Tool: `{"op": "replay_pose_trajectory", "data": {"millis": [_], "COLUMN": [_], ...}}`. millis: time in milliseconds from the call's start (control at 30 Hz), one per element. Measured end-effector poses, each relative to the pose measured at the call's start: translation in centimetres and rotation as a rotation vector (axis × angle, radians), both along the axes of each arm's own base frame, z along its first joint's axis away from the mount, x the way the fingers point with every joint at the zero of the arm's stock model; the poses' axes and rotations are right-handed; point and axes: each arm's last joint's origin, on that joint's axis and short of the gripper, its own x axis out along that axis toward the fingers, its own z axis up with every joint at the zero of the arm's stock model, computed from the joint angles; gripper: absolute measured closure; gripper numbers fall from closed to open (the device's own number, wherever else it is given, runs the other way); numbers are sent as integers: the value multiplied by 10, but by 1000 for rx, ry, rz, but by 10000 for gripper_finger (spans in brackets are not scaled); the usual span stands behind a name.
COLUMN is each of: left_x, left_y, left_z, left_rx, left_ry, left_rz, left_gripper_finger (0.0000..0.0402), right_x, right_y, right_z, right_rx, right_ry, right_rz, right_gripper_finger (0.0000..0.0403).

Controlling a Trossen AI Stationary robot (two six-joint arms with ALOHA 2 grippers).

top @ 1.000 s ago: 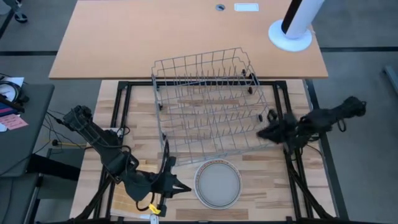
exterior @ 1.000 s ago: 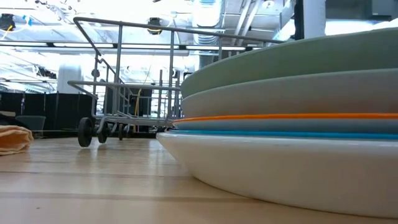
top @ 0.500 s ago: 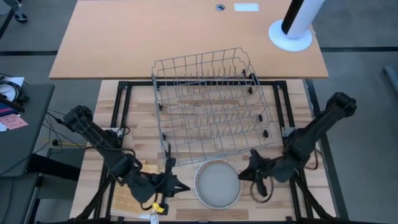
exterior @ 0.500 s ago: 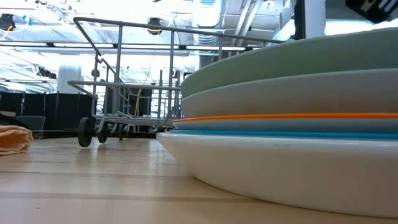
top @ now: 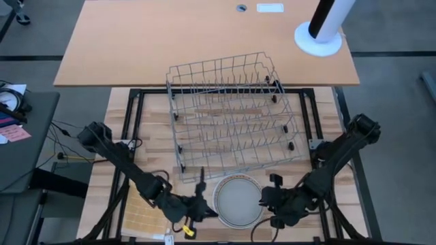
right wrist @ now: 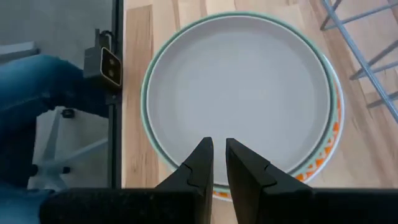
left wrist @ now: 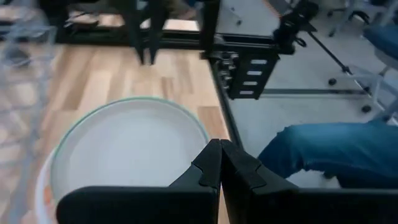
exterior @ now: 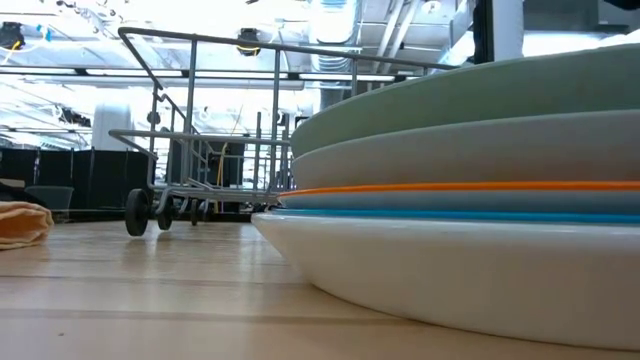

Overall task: Sort dishes
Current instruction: Put the light brown plate in the dish rack

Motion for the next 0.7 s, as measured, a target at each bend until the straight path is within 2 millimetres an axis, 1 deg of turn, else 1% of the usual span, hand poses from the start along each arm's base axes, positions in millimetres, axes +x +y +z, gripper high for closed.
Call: {"op": "replay_pose_trajectory", "data": {"millis": [133, 200, 300, 433, 567, 700], "left_x": [15, 20, 29, 38, 41, 39], "left_y": [-12, -16, -18, -22, -26, -25], "left_z": [-22, -26, -32, -48, -62, -64], "left_rx": [47, 43, 35, 13, 8, 22], "left_ry": [84, 123, 180, 232, 288, 301], "left_rz": [-7, 17, 71, 105, 126, 166], "left_gripper_finger": [402, 402, 402, 402, 401, 402], "right_x": [1, -1, -2, -2, -8, -13], "right_y": [9, 12, 11, 9, 14, 19], "right_z": [1, -1, -3, -4, -4, -4], "right_rx": [18, 16, 1, 17, 41, 46], "right_ry": [12, 20, 46, 56, 58, 60], "right_rz": [22, 32, 33, -23, -30, -15], "right_gripper_finger": [354, 354, 354, 354, 354, 354]}}
